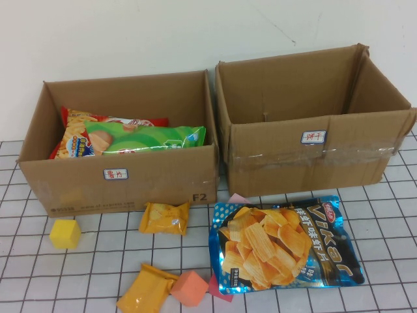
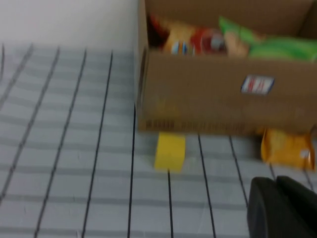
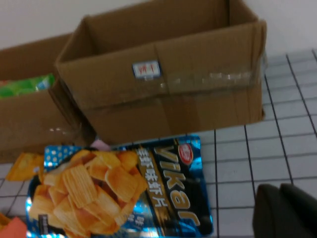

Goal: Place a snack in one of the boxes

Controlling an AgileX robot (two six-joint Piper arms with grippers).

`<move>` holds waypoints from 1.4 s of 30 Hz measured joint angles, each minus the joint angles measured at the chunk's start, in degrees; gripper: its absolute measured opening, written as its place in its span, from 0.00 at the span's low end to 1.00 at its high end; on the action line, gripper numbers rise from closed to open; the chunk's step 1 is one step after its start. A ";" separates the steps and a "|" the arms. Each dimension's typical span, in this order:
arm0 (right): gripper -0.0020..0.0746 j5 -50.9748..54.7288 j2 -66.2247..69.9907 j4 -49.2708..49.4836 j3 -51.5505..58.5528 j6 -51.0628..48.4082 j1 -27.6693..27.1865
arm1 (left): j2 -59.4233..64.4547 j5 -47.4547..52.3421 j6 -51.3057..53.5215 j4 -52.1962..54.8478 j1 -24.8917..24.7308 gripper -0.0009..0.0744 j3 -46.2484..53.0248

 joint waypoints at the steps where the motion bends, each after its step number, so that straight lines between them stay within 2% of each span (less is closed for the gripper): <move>1: 0.02 -0.74 1.17 0.45 0.99 -0.90 0.00 | 1.39 0.69 0.00 -0.48 0.00 0.01 0.13; 8: 0.03 -0.78 14.94 2.59 0.95 -11.32 0.00 | 6.26 4.67 0.00 -1.87 0.00 0.01 1.21; 12: 0.03 0.46 25.34 8.78 -2.52 -17.07 0.00 | 6.38 4.56 0.00 -2.09 0.00 0.01 1.21; 15: 0.06 -0.62 33.34 20.20 -3.88 -27.10 0.00 | 6.38 4.09 0.13 -2.09 0.00 0.01 1.21; 21: 0.10 -4.57 46.57 53.57 -4.47 -62.60 0.00 | 6.48 3.96 0.13 -2.20 0.00 0.01 1.21; 23: 0.17 -4.44 50.64 62.41 -5.04 -72.19 0.00 | 6.48 3.96 0.13 -2.20 0.00 0.01 1.21; 24: 0.24 -4.14 52.92 66.13 -5.59 -75.49 0.00 | 6.48 3.96 0.16 -2.20 0.00 0.01 1.21; 28: 0.63 -0.74 61.71 71.75 -8.69 -80.47 0.00 | 6.48 3.27 0.16 -2.20 0.00 0.01 1.93; 31: 0.82 7.28 67.36 72.55 -10.12 -80.22 0.00 | 6.48 2.45 0.16 -2.40 0.00 0.01 3.03; 36: 0.88 16.57 75.91 72.91 -10.69 -76.52 0.00 | 6.48 1.90 0.16 -2.40 0.00 0.01 3.29; 39: 0.88 16.35 78.81 72.91 -11.05 -77.59 0.00 | 6.48 1.81 0.16 -2.40 0.00 0.01 3.29; 42: 0.87 11.78 79.43 73.02 -12.59 -80.67 0.00 | 6.48 1.81 0.16 -2.40 0.00 0.01 3.29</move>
